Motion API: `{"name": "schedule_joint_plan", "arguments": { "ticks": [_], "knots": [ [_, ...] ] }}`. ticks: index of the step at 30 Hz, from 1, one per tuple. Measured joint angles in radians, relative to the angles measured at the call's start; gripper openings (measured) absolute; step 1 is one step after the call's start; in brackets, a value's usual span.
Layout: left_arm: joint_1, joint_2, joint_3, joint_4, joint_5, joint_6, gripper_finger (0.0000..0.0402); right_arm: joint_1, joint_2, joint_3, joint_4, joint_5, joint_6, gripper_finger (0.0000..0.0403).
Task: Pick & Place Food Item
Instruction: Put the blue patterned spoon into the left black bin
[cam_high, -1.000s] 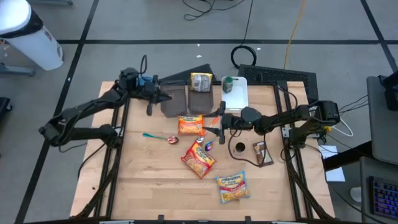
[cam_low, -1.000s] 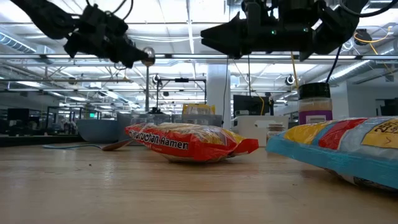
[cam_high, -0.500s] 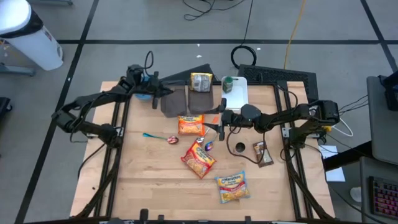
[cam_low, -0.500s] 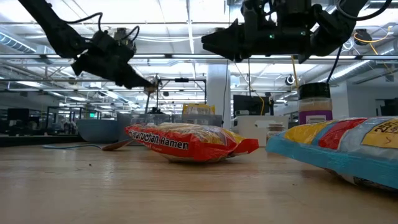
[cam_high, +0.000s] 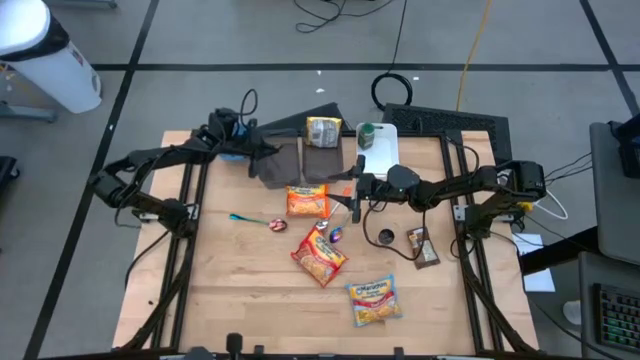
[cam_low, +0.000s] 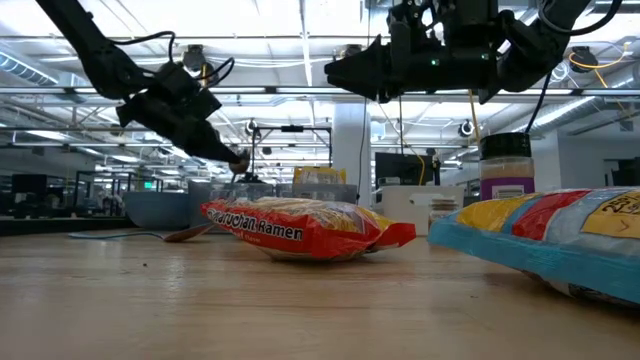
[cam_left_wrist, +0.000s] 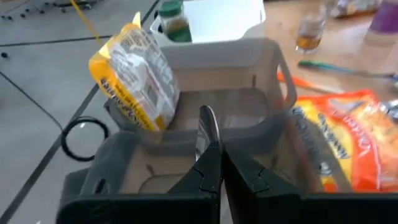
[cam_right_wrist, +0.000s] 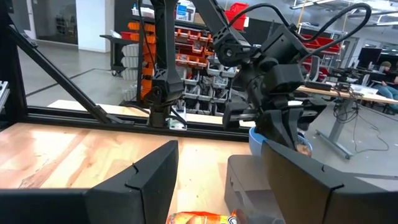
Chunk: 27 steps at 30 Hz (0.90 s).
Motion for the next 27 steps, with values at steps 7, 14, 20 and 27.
{"name": "schedule_joint_plan", "arguments": {
  "ticks": [7, 14, 20, 27],
  "knots": [
    [-0.048, 0.000, 0.000, -0.031, -0.064, 0.034, 0.0010, 0.000, 0.000, 0.000, -0.006, 0.000, -0.002, 0.0224],
    [-0.094, 0.000, 0.000, -0.038, -0.087, 0.040, 0.0009, 0.000, 0.000, 0.000, -0.031, 0.000, -0.002, 0.0224],
    [-0.124, 0.000, 0.001, -0.052, -0.113, 0.037, 0.0005, 0.000, 0.000, 0.000, -0.030, 0.000, 0.000, 0.0224],
    [-0.130, 0.000, 0.001, -0.081, -0.160, 0.033, 0.0006, 0.000, 0.000, 0.000, -0.030, -0.004, 0.003, 0.0224]
  ]
}}
